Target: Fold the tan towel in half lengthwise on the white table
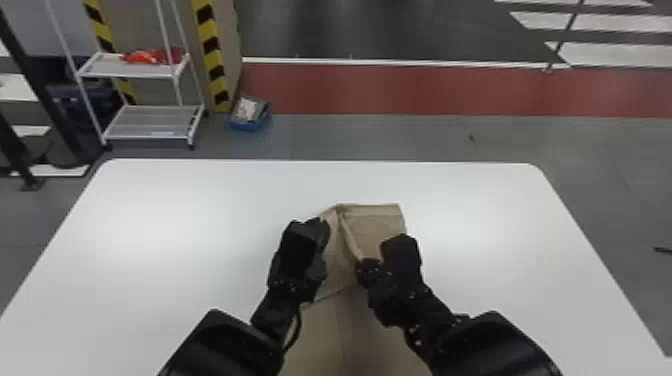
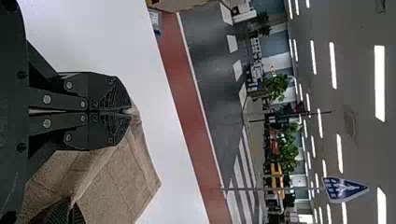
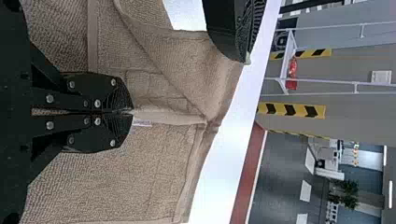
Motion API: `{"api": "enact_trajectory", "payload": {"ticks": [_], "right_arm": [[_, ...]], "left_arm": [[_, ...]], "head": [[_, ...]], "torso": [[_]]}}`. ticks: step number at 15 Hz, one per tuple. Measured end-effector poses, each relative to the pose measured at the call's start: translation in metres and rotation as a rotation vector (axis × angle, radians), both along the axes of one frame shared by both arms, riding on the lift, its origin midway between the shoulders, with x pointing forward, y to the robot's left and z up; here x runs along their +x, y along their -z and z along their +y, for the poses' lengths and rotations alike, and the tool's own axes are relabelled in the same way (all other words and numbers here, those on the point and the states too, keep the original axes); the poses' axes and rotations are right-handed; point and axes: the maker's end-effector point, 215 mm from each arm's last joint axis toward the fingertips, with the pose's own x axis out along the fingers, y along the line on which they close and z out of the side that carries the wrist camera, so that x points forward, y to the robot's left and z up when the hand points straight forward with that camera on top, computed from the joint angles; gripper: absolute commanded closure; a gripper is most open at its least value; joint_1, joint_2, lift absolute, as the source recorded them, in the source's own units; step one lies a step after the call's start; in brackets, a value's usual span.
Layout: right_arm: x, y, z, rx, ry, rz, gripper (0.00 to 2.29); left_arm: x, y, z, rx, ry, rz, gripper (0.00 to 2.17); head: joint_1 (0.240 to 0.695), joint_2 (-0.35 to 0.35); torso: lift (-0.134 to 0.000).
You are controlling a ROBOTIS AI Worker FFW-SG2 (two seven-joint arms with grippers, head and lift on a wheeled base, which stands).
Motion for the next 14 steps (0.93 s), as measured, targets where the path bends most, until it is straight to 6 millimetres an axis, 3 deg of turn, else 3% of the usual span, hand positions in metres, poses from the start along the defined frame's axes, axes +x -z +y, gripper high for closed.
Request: {"api": "enact_trajectory", "payload": {"ticks": [2, 5, 7, 10, 14], "right_arm": [[-0.001, -0.002, 0.001, 0.003, -0.007, -0.005, 1.48], [0.001, -0.013, -0.009, -0.003, -0.011, -0.035, 1.48], [0.007, -0.027, -0.025, -0.016, -0.004, -0.063, 1.48], [0.015, -0.051, -0.070, -0.059, 0.021, -0.099, 1.48], [0.015, -0.063, -0.164, -0.090, 0.143, -0.041, 1.48]], "left_arm": [[-0.001, 0.004, 0.001, 0.005, -0.002, 0.013, 1.81], [0.000, 0.011, 0.009, 0.009, -0.019, 0.036, 1.83], [0.003, 0.003, 0.020, -0.004, -0.048, 0.025, 1.83], [0.006, -0.028, 0.053, -0.023, -0.123, -0.027, 1.83], [0.002, -0.061, 0.115, -0.008, -0.255, -0.059, 1.83]], "head": [[0.695, -0.041], [0.695, -0.042], [0.695, -0.045], [0.695, -0.057], [0.695, -0.091]], "torso": [[-0.057], [-0.057], [-0.057], [-0.057], [-0.057]]}}
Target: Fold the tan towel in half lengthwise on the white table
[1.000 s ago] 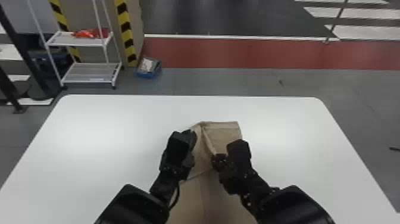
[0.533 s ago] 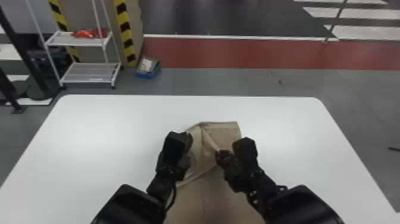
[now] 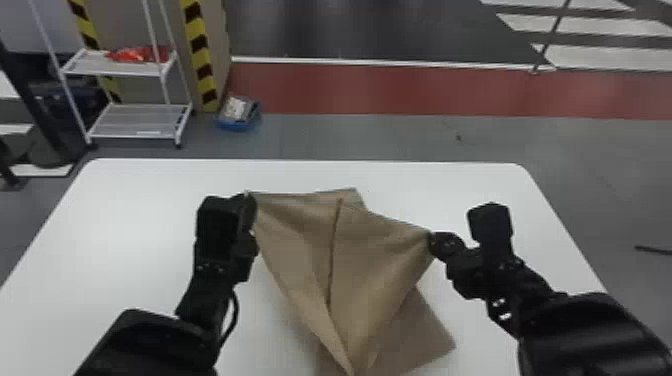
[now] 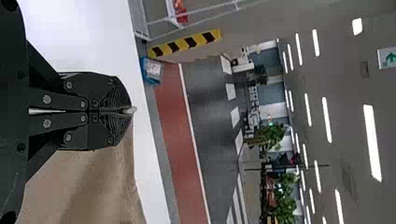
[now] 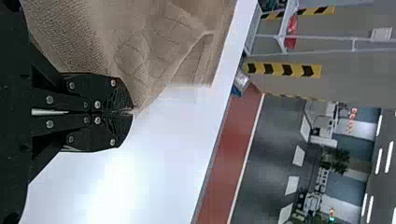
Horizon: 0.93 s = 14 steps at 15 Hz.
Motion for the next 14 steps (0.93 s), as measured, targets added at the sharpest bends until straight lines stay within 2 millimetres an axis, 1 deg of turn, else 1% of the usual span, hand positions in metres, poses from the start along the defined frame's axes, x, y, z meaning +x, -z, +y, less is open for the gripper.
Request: {"api": "enact_trajectory", "payload": {"ticks": [1, 3, 6, 8, 10, 11, 12, 14], "right_arm": [[-0.002, -0.003, -0.022, 0.001, 0.033, 0.004, 1.48], [-0.005, -0.008, -0.056, 0.008, 0.084, 0.005, 1.48], [-0.010, -0.018, -0.094, 0.000, 0.146, -0.006, 1.48], [-0.016, -0.026, -0.114, 0.003, 0.180, -0.008, 1.48], [-0.026, -0.036, -0.139, 0.031, 0.238, -0.011, 1.48], [-0.030, -0.038, -0.149, 0.050, 0.264, -0.009, 1.48], [-0.030, -0.042, -0.157, 0.063, 0.286, -0.015, 1.48], [-0.016, -0.061, -0.160, 0.071, 0.299, -0.052, 1.48]], "left_arm": [[-0.004, -0.009, 0.019, -0.005, -0.039, -0.014, 1.83], [-0.013, -0.023, 0.047, -0.007, -0.089, -0.028, 1.83], [-0.033, -0.043, 0.078, 0.011, -0.146, -0.049, 1.83], [-0.051, -0.050, 0.098, 0.020, -0.188, -0.033, 1.83], [-0.075, -0.051, 0.118, 0.021, -0.241, 0.023, 1.83], [-0.083, -0.057, 0.125, 0.021, -0.261, 0.025, 1.83], [-0.088, -0.065, 0.132, 0.023, -0.281, 0.018, 1.83], [-0.091, -0.075, 0.149, 0.030, -0.323, -0.001, 1.83]], "head": [[0.695, -0.093], [0.695, -0.100], [0.695, -0.112], [0.695, -0.115], [0.695, -0.125], [0.695, -0.131], [0.695, -0.133], [0.695, -0.125]], "torso": [[-0.057], [-0.057], [-0.057], [-0.057], [-0.057], [-0.057], [-0.057], [-0.057]]}}
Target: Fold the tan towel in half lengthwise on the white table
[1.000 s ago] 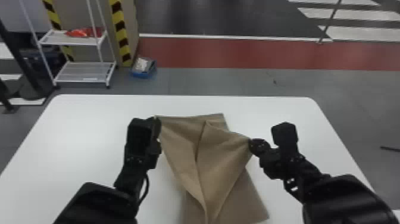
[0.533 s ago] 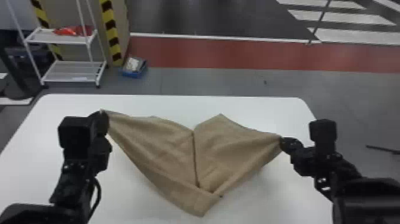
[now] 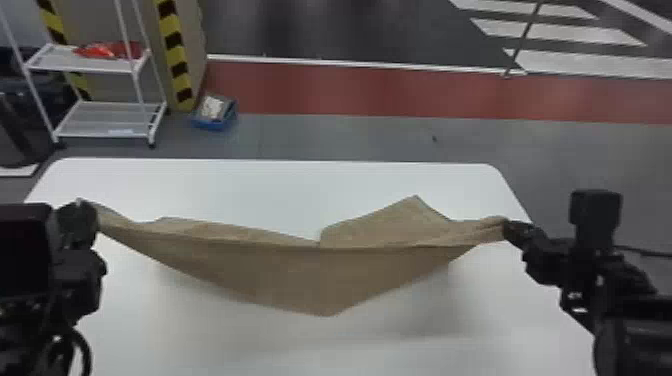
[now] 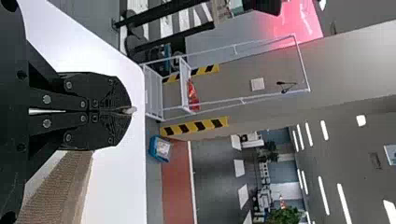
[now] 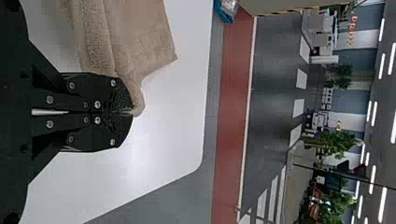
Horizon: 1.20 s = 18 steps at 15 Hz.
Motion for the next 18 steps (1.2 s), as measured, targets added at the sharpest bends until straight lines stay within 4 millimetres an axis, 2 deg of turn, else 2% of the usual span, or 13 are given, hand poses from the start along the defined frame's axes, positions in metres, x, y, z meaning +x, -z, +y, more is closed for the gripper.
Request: {"api": "enact_trajectory", "payload": {"ticks": [2, 5, 6, 7, 8, 10, 12, 13, 14, 15, 16, 17, 18], "right_arm": [[0.032, -0.031, 0.003, 0.004, 0.003, -0.044, 1.48], [0.082, -0.057, 0.018, 0.020, -0.017, -0.071, 1.48], [0.096, -0.065, 0.028, 0.014, -0.033, -0.081, 1.48], [0.114, -0.075, 0.037, -0.007, -0.045, -0.091, 1.48], [0.134, -0.087, 0.047, -0.034, -0.057, -0.112, 1.48], [0.173, -0.114, 0.060, -0.079, -0.079, -0.182, 1.48], [0.201, -0.144, 0.068, -0.099, -0.101, -0.251, 1.48], [0.211, -0.157, 0.070, -0.099, -0.109, -0.274, 1.48], [0.216, -0.165, 0.071, -0.095, -0.117, -0.285, 1.48], [0.215, -0.164, 0.072, -0.086, -0.128, -0.282, 1.48], [0.207, -0.155, 0.072, -0.068, -0.148, -0.267, 1.48], [0.190, -0.138, 0.070, -0.040, -0.169, -0.243, 1.48], [0.171, -0.119, 0.062, -0.019, -0.178, -0.224, 1.48]], "left_arm": [[0.007, -0.019, 0.018, -0.009, -0.035, -0.055, 1.83], [0.033, -0.055, 0.044, -0.028, -0.059, -0.161, 1.83], [0.042, -0.064, 0.053, -0.047, -0.064, -0.187, 1.83], [0.055, -0.075, 0.063, -0.072, -0.071, -0.214, 1.83], [0.071, -0.084, 0.072, -0.090, -0.075, -0.237, 1.83], [0.107, -0.097, 0.085, -0.112, -0.082, -0.263, 1.83], [0.141, -0.114, 0.092, -0.136, -0.071, -0.285, 1.83], [0.155, -0.124, 0.092, -0.147, -0.054, -0.300, 1.83], [0.165, -0.134, 0.089, -0.158, -0.037, -0.316, 1.83], [0.169, -0.141, 0.084, -0.168, -0.023, -0.330, 1.83], [0.169, -0.145, 0.076, -0.180, -0.005, -0.342, 1.83], [0.163, -0.139, 0.068, -0.192, 0.014, -0.341, 1.83], [0.152, -0.125, 0.060, -0.200, 0.033, -0.328, 1.83]], "head": [[0.695, -0.092], [0.695, -0.057], [0.673, -0.039], [0.628, -0.002], [0.628, -0.002], [0.559, 0.031], [0.508, 0.046], [0.464, 0.050], [0.450, 0.049], [0.441, 0.046], [0.441, 0.043], [0.449, 0.038], [0.489, 0.023]], "torso": [[-0.057], [-0.057], [-0.057], [-0.057], [-0.057], [-0.057], [-0.057], [-0.057], [-0.057], [-0.057], [-0.057], [-0.057], [-0.057]]}}
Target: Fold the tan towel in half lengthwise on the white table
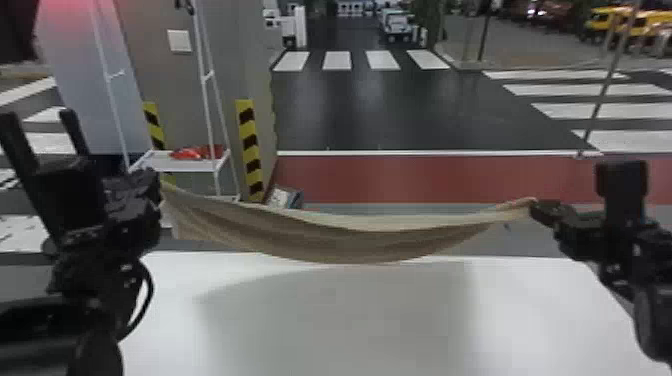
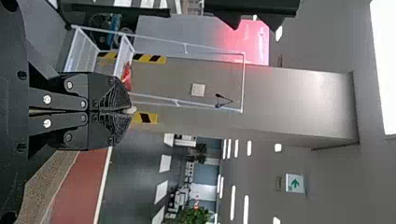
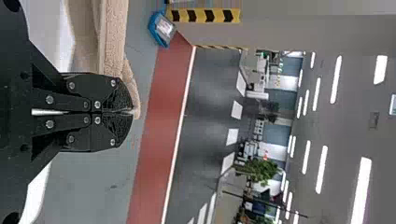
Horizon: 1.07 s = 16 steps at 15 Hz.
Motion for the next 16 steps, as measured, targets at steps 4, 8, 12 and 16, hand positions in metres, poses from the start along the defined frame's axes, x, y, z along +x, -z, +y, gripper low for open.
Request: {"api": "enact_trajectory", "payload": {"ticks": [4, 8, 12, 16], "right_arm": [[-0.089, 0.098, -0.037, -0.027, -0.027, 0.126, 1.48], [-0.158, 0.169, -0.046, -0.083, -0.092, 0.264, 1.48], [-0.227, 0.189, -0.066, -0.054, -0.120, 0.323, 1.48], [-0.274, 0.188, -0.068, -0.006, -0.143, 0.408, 1.48]], "left_arm": [[-0.064, 0.075, -0.024, 0.016, 0.026, 0.018, 1.83], [-0.122, 0.137, -0.033, 0.015, -0.027, 0.107, 1.83], [-0.178, 0.155, -0.027, 0.008, -0.112, 0.179, 1.83], [-0.211, 0.187, -0.028, 0.065, -0.167, 0.373, 1.83]], "head": [[0.665, -0.037], [0.695, -0.055], [0.695, -0.091], [0.695, -0.103]], "torso": [[-0.057], [-0.057], [-0.057], [-0.057]]}}
